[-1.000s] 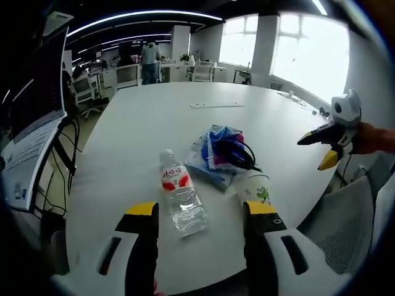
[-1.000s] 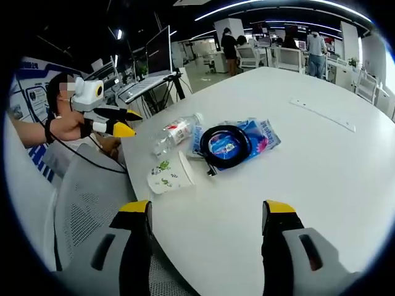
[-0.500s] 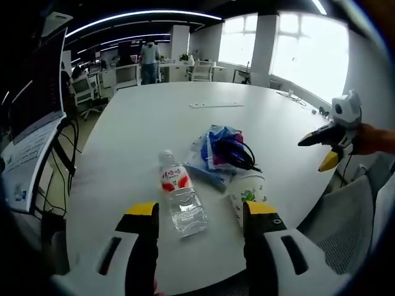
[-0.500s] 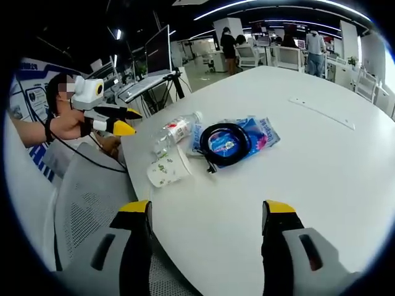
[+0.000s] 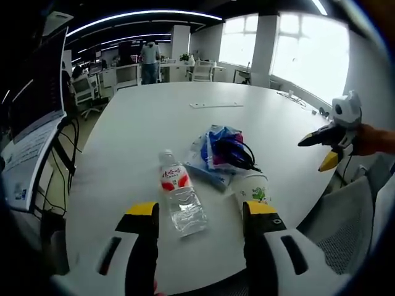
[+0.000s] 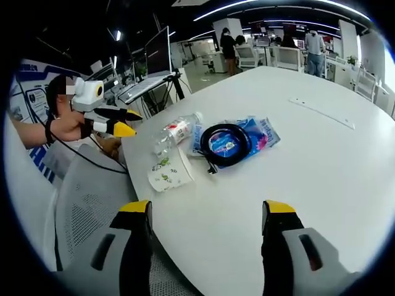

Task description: Arrange the tabletop items into an orderly group along one side of the table until the central work area is clear of visible clutter.

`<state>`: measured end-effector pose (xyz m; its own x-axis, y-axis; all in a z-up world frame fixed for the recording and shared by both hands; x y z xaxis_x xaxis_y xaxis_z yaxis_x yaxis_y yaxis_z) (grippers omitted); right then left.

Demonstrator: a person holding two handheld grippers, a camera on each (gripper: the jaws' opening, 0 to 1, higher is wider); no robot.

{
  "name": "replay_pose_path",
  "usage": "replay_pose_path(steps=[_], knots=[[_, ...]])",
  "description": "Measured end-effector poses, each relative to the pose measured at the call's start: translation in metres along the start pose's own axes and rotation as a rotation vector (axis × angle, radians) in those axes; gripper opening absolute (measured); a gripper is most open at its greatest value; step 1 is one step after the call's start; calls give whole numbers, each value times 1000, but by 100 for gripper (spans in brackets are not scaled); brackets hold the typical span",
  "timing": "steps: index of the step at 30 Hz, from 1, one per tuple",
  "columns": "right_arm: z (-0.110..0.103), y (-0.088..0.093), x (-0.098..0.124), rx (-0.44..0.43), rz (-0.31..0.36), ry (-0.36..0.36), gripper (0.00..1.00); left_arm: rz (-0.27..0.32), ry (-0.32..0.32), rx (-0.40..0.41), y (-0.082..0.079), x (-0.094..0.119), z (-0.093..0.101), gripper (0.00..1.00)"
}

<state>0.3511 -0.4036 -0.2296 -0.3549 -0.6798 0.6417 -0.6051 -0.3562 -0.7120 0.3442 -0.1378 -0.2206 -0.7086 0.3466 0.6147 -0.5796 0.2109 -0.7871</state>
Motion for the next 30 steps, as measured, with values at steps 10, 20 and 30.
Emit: replay_pose_path(steps=[10,20,30], knots=[[0,1,0,-1,-4,1,72,1,-1,4,0,0,-1,55],[0,2,1,-4,-1,3,72,-2,-2,4,-1,-2,-2,55],[1,4,3,-9,-1,9,72,-5,-4,7,-1,-4,-3,54]])
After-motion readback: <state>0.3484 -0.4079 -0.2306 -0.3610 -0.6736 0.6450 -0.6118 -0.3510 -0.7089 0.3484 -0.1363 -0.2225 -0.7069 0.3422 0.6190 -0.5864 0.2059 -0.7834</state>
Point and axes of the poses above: the point that each gripper's makers call its tool centre point, and the gripper's own axes: x roughly backward along the fingers, z roughly to its right, y roughly out of its underside, the point moved 2 cm from there along x, roughly backward along the fingers, and after that the axes turned 4 degrees about -x, right-handed, at the moved point
